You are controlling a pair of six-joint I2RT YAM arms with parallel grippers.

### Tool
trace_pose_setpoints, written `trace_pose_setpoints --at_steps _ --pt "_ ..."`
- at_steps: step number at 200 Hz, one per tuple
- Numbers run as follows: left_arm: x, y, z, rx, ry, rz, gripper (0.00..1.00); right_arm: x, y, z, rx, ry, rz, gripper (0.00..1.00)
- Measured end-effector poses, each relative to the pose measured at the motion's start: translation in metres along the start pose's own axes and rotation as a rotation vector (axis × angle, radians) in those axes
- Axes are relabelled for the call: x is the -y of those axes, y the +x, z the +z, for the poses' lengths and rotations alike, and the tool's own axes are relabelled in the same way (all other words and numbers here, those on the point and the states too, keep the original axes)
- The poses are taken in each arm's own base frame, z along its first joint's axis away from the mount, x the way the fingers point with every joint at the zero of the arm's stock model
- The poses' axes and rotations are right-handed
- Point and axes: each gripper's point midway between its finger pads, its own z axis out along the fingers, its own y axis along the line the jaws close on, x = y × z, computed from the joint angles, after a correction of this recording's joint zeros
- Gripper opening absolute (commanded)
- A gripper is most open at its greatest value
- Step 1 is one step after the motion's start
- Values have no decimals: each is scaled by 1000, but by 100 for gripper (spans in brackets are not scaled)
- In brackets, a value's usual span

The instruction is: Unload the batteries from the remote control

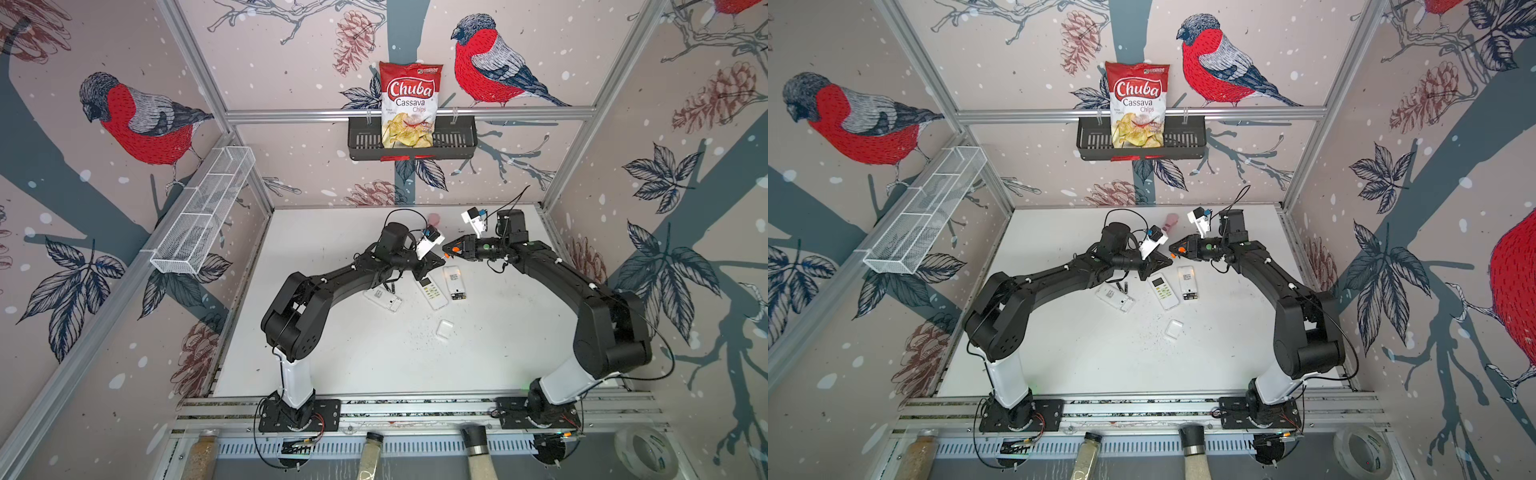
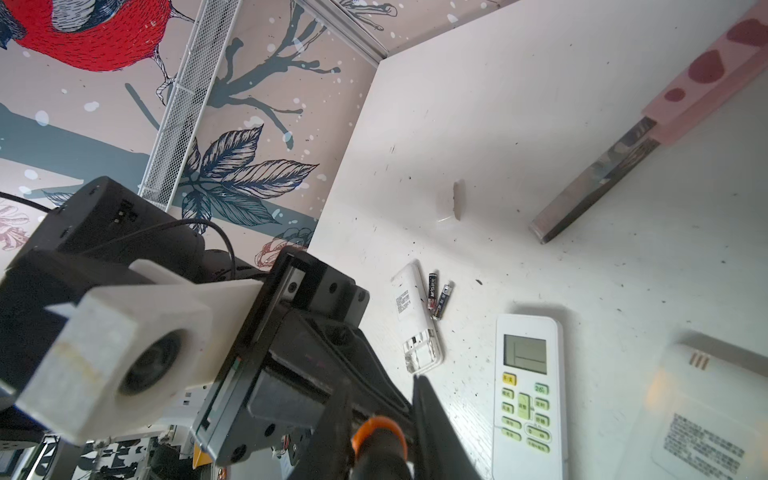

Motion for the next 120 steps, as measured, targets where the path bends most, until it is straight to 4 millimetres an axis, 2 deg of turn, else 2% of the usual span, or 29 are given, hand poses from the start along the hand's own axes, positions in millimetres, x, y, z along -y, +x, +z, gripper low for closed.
trace_pose_setpoints --at_steps 54,93,96,112,120 --pt "0 6 0 -20 1 6 0 3 3 2 -18 -3 17 0" --pt "0 7 0 -25 1 2 0 3 5 2 -24 -6 23 0" --pt "0 7 0 -25 1 2 5 3 5 2 -24 -6 23 0" --pt "-2 8 1 -32 -6 -3 62 3 6 1 -19 -6 20 0" --pt "-4 7 2 -30 -23 -1 79 1 7 -1 -12 -7 17 0"
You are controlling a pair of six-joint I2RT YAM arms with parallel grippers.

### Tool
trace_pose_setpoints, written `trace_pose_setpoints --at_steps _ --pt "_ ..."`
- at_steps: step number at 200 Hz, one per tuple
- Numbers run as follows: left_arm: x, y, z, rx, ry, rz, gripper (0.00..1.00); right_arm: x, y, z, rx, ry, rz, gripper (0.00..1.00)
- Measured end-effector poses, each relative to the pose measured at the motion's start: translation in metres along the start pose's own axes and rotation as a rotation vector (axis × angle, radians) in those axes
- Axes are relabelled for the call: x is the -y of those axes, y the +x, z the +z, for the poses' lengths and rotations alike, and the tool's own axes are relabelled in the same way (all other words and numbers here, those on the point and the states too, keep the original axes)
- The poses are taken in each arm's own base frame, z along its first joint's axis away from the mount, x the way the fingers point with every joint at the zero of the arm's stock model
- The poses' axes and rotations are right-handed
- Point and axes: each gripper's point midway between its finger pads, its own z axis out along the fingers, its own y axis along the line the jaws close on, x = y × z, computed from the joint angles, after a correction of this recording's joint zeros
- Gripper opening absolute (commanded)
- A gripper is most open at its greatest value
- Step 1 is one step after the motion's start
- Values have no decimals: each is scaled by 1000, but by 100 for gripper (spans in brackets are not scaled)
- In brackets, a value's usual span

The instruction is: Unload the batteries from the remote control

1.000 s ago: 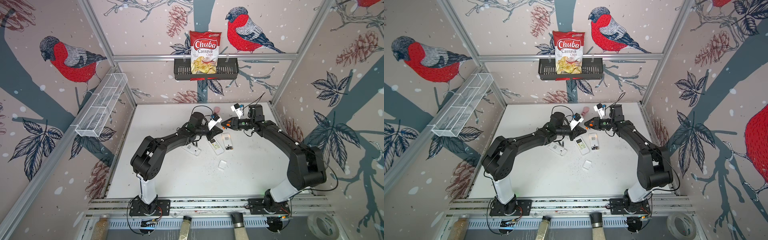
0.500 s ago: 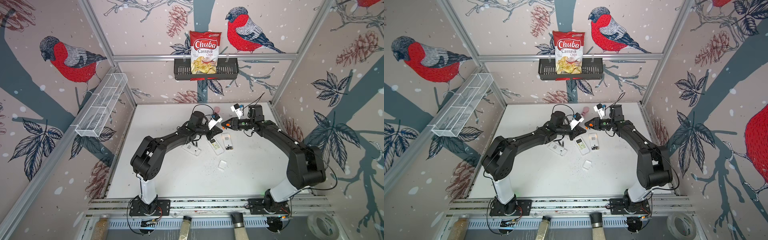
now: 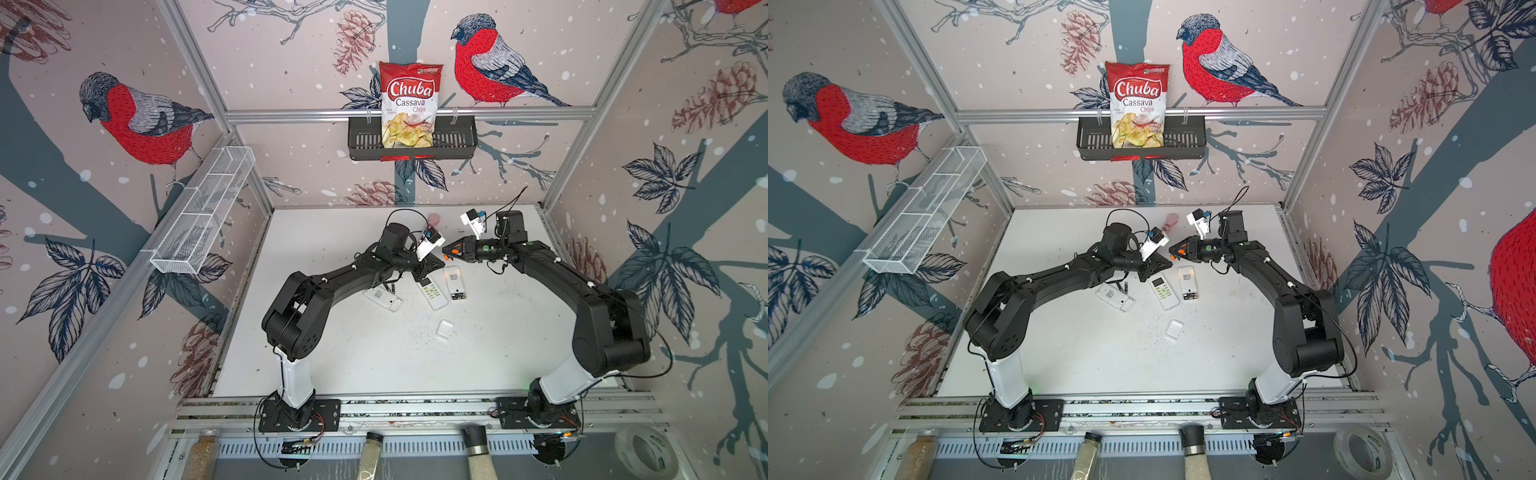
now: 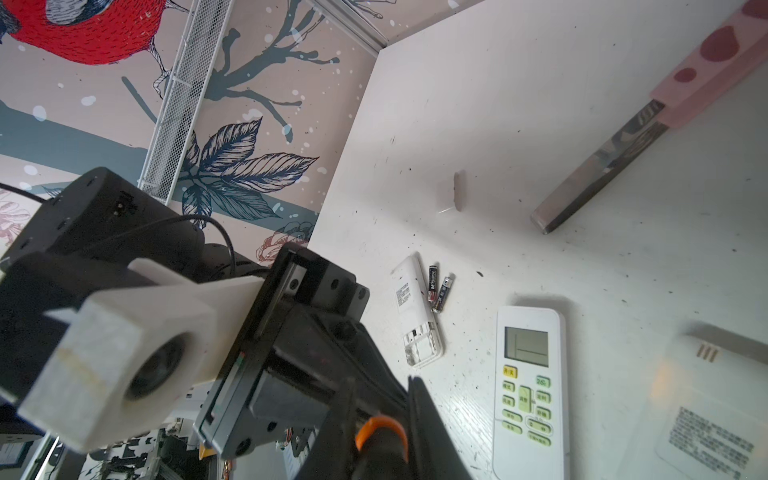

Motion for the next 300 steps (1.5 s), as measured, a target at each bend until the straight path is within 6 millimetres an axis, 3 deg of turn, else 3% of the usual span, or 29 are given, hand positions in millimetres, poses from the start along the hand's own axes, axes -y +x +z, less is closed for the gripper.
trace_pose_setpoints --at_steps 14,22,55,77,96,119,144,194,237,300 --pt "-2 -1 -2 9 -25 -4 88 -5 1 -9 29 4 15 0" --pt "-2 0 -5 12 -39 -4 98 -8 -2 -18 65 12 0 0" --pt "-9 -10 -25 57 -118 -2 98 -3 -9 -54 227 127 -13 0" --pt "-26 -22 -43 109 -187 -9 96 16 2 -73 299 239 19 0" --pt "-35 -28 -45 119 -212 -20 96 33 20 -85 346 328 65 0" --pt "-48 -34 -32 112 -221 -33 95 44 41 -97 400 400 87 0" --pt "-66 -11 -12 40 -243 -97 94 53 62 -102 446 458 97 0" --pt "-46 37 36 -95 -201 -133 94 67 89 -94 442 556 86 0" --pt "-45 59 56 -155 -207 -133 94 82 96 -93 443 627 96 0" --pt "-49 73 70 -183 -220 -137 94 93 94 -85 437 663 95 0"
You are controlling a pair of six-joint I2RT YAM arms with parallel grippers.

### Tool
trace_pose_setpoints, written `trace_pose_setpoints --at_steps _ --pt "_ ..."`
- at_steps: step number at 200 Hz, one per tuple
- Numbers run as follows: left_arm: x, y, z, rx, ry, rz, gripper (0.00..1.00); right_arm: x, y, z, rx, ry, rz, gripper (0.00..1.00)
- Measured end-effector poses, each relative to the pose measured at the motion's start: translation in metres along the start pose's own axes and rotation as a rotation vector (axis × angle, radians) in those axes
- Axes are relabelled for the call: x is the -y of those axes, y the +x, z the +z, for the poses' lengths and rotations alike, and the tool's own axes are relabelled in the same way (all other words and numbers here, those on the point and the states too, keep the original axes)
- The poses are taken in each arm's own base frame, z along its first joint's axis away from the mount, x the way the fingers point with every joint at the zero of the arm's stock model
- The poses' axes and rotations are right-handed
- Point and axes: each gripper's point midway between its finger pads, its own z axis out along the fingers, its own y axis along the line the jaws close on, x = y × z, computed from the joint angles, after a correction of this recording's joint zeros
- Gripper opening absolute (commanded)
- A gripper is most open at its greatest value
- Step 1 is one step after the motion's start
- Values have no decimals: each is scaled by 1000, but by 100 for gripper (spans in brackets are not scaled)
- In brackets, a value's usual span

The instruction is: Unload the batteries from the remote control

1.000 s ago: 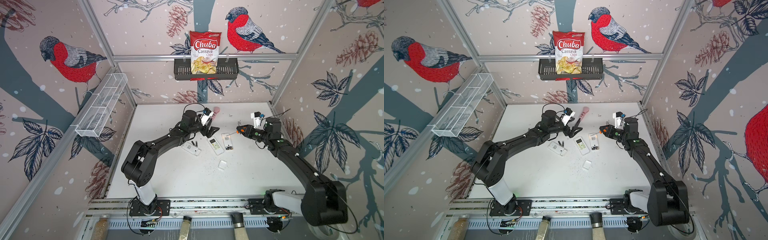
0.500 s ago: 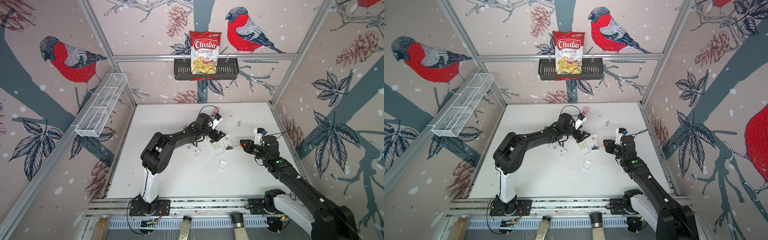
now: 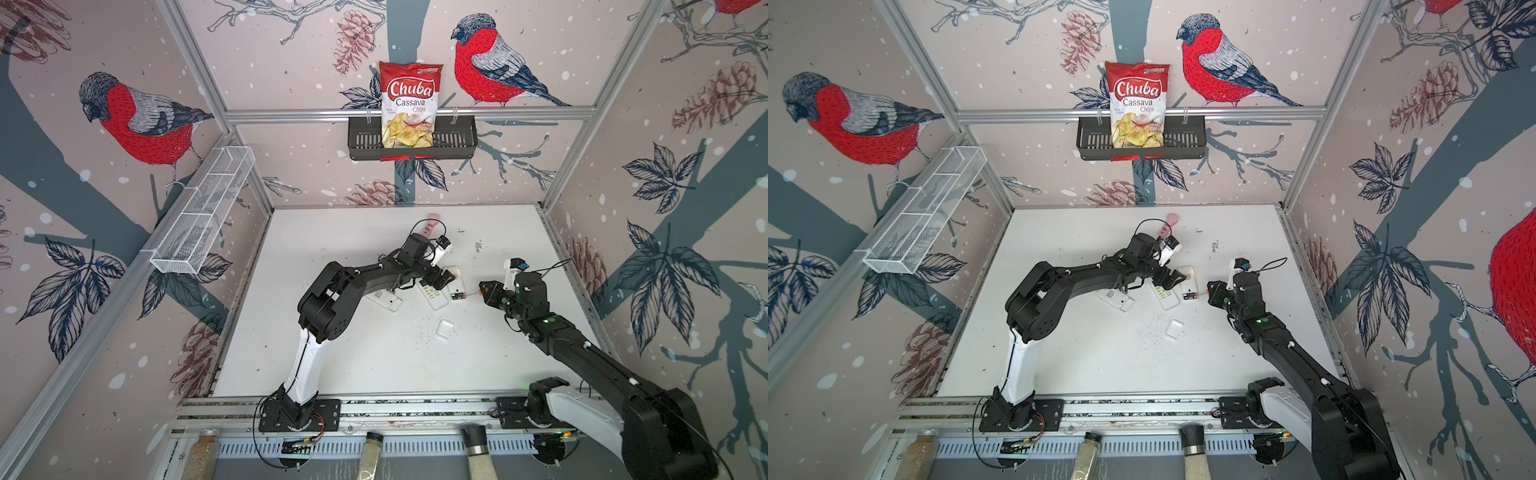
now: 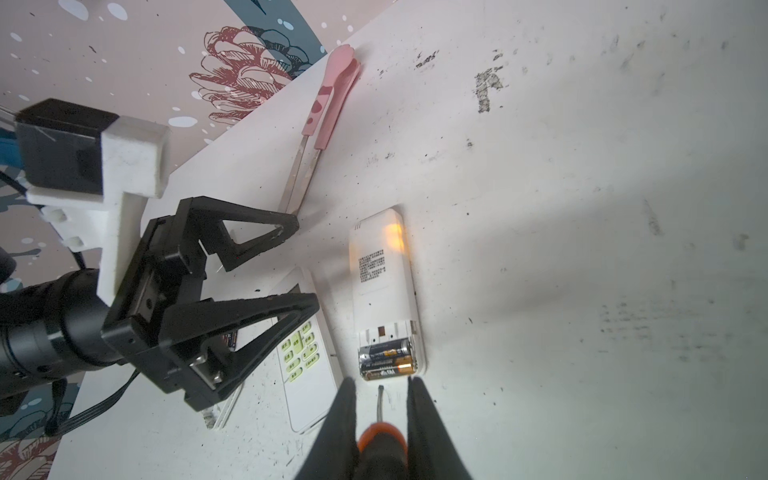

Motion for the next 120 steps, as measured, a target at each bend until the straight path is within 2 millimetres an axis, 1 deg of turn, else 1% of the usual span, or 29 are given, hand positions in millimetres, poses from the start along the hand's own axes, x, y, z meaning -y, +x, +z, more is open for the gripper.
trace_pose_setpoints --at_steps 23,41,65,120 --pt "-2 11 6 -23 -4 -9 94 1 0 5 -3 16 -3 0" --pt "-3 17 10 -39 -3 -15 94 -2 0 8 -4 9 -10 0" --pt "-4 20 13 -46 -3 -18 93 -1 -1 11 6 19 -15 0" --pt "-5 27 17 -62 -1 -26 92 0 7 21 -14 32 -21 0"
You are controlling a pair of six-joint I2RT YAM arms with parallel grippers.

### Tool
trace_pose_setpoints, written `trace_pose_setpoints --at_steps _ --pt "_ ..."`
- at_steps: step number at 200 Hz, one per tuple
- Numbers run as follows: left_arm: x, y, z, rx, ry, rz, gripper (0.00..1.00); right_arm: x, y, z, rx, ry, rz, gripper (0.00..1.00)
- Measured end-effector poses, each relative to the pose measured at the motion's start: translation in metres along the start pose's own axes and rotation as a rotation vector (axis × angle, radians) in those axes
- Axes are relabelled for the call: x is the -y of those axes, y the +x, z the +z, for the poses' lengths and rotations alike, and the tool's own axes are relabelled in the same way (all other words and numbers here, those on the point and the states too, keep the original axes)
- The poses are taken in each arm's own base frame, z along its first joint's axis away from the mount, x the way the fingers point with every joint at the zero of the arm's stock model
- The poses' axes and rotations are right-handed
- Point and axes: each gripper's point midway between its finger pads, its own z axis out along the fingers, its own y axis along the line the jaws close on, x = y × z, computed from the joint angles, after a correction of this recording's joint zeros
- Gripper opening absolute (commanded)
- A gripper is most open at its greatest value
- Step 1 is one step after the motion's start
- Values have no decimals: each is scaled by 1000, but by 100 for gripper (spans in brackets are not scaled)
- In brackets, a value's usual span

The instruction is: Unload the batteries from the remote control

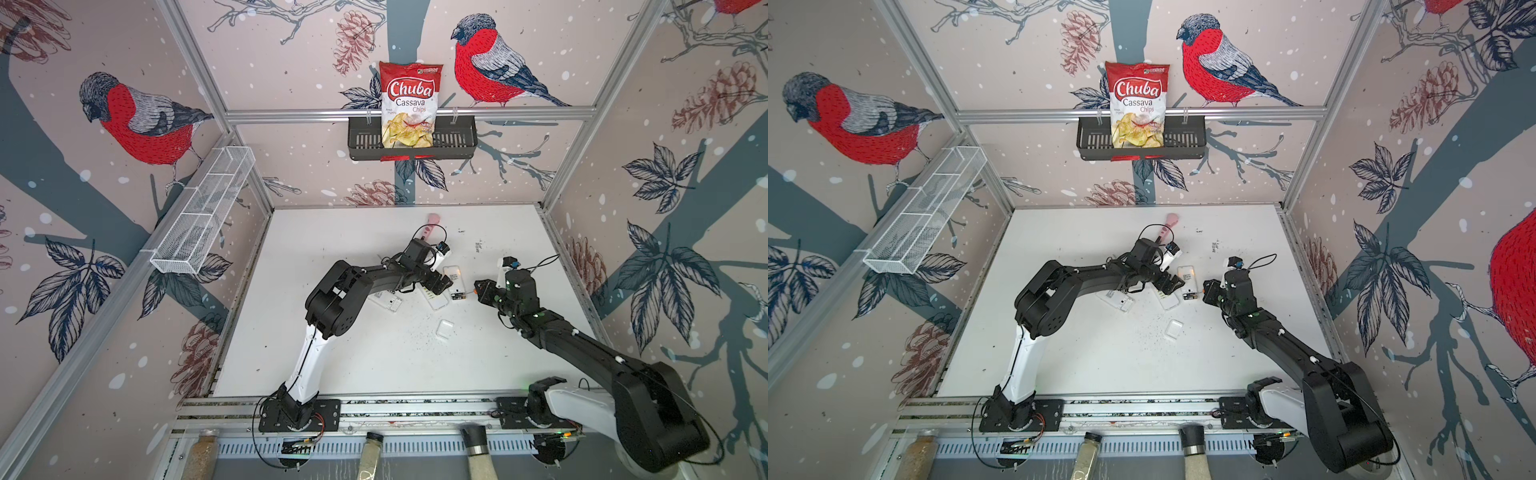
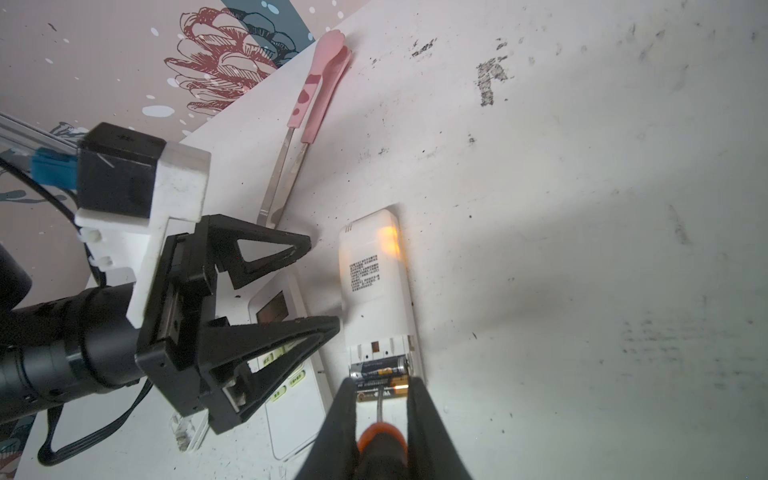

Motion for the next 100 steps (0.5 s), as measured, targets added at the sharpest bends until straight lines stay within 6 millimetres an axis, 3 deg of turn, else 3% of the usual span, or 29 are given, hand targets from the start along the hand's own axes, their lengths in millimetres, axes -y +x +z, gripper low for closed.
trace_pose_setpoints --at_steps 100 --pt "0 1 0 -3 0 -2 91 -8 6 8 6 24 -46 0"
